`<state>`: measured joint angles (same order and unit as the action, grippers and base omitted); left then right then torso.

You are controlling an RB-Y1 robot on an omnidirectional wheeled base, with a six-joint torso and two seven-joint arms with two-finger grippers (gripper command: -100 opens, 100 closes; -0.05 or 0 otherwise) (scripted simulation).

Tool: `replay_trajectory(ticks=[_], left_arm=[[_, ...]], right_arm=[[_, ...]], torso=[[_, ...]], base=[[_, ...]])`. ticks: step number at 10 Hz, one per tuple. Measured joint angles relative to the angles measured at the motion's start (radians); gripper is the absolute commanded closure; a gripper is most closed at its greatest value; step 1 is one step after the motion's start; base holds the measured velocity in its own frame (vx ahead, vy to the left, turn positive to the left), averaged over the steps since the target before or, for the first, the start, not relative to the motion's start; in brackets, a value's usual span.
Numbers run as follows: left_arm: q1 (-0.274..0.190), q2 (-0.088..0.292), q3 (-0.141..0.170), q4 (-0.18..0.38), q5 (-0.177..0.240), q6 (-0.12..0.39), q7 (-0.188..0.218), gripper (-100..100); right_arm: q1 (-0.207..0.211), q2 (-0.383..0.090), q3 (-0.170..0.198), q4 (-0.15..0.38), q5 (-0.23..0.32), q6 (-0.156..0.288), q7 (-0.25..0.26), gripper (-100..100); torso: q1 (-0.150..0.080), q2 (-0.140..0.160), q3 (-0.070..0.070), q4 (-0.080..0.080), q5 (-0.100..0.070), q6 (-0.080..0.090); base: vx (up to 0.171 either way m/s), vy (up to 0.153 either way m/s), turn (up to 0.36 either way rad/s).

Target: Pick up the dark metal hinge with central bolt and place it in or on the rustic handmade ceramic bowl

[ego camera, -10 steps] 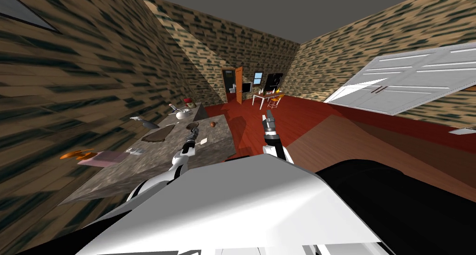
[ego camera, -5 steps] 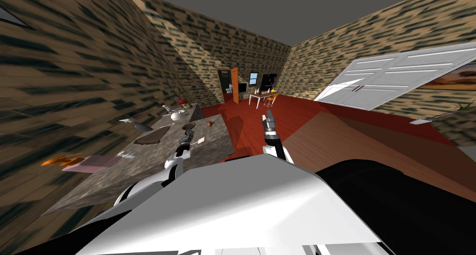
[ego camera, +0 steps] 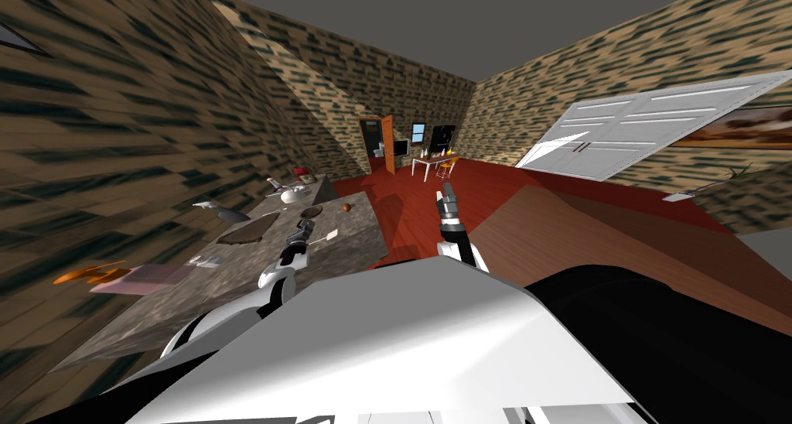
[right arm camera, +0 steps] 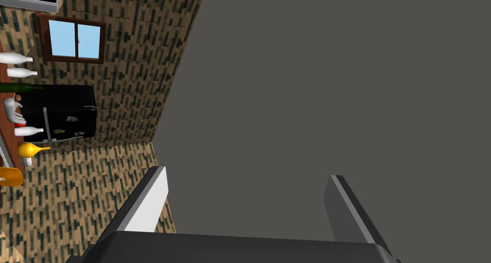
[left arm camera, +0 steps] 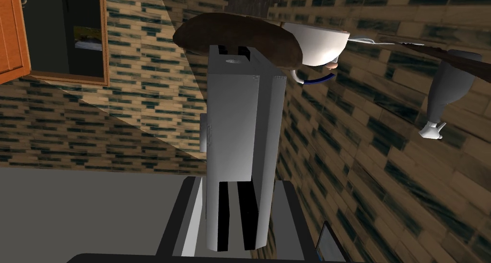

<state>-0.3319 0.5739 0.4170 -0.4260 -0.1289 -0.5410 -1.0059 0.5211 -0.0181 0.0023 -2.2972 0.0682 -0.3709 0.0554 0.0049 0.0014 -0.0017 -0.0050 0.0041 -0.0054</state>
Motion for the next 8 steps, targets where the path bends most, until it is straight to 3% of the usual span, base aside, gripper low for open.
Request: replay_trajectory(ticks=[8], left_arm=[[0.001, 0.000, 0.002, -0.002, 0.001, 0.003, -0.004, 100]], right_arm=[[0.000, 0.000, 0.000, 0.000, 0.000, 0.000, 0.000, 0]], torso=[[-0.001, 0.000, 0.001, 0.001, -0.001, 0.001]], base=[[0.001, 0.001, -0.003]])
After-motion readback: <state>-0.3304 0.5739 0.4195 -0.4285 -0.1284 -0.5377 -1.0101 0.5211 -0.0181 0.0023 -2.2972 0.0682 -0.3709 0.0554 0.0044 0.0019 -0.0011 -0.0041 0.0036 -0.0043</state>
